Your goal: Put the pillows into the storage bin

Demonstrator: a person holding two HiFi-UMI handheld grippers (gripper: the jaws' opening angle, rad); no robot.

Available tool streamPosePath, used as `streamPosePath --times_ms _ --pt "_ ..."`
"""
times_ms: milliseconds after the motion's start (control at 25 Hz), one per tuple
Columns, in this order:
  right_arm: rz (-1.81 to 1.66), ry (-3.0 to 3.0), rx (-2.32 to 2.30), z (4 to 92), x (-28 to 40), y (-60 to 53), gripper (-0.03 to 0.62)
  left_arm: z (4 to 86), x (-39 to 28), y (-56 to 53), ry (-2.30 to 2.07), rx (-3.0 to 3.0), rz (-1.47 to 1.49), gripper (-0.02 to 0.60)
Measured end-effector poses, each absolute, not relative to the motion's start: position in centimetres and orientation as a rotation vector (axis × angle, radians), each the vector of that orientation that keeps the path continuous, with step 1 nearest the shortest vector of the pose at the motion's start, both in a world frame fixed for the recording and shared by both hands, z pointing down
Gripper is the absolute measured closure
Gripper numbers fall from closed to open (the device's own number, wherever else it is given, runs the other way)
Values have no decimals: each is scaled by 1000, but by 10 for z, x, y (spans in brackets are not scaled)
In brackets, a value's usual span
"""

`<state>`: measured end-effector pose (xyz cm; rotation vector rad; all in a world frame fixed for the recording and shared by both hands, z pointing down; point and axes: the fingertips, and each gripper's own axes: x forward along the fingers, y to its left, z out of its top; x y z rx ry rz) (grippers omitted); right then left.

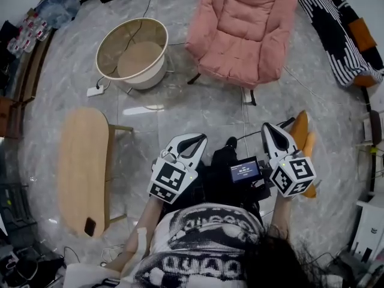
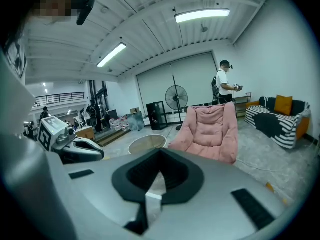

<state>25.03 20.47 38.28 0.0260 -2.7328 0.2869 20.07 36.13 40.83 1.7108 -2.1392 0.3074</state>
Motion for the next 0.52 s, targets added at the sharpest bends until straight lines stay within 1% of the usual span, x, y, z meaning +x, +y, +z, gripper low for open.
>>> streamPosePath --times_ms 520 --pt "293 -2713 20 390 249 201 595 410 198 358 -2145 1707 304 569"
